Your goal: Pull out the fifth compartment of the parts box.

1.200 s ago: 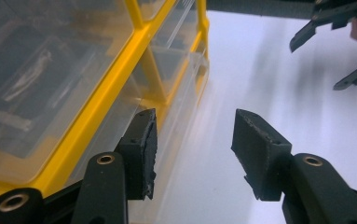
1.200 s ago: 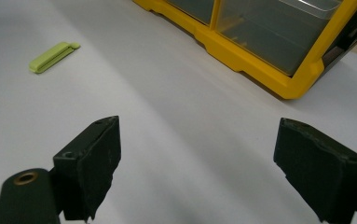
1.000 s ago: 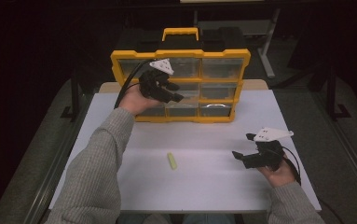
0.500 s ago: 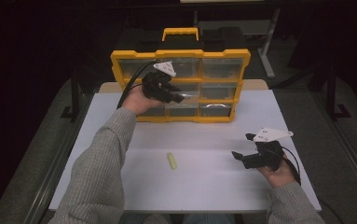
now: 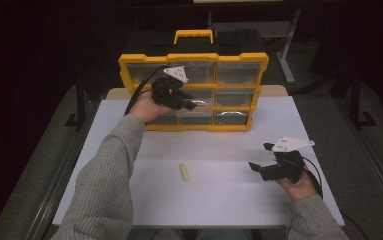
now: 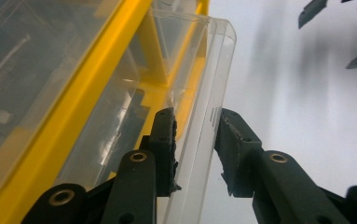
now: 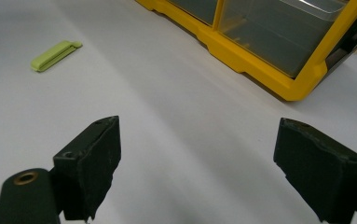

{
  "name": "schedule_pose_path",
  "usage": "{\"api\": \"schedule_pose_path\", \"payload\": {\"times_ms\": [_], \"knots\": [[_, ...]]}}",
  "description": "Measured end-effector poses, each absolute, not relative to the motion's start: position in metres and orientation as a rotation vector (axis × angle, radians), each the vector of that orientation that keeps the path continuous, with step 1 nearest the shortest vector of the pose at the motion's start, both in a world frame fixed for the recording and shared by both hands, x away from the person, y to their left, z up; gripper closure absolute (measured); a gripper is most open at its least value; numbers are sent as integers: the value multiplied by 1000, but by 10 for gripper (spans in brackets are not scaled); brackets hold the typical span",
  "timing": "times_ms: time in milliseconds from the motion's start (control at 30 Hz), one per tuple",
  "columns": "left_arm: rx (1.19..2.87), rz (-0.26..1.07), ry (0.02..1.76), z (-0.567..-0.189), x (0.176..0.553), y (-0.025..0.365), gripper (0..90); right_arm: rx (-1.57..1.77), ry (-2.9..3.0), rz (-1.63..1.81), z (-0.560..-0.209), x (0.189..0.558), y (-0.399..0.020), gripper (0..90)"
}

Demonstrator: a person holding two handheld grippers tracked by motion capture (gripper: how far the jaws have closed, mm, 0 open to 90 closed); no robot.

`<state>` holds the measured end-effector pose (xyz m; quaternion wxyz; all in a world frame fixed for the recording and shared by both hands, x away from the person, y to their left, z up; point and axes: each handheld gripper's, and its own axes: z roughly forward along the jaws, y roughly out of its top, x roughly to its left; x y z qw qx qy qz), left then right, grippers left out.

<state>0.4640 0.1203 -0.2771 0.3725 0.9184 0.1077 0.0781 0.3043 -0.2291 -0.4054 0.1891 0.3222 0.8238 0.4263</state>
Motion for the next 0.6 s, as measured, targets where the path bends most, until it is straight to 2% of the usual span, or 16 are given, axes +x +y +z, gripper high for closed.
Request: {"api": "schedule_pose_path", "payload": {"times_ms": [600], "knots": [[2366,125,187,-274,444,124,720,908,2325,1193,-406,304,-227,137]]}}
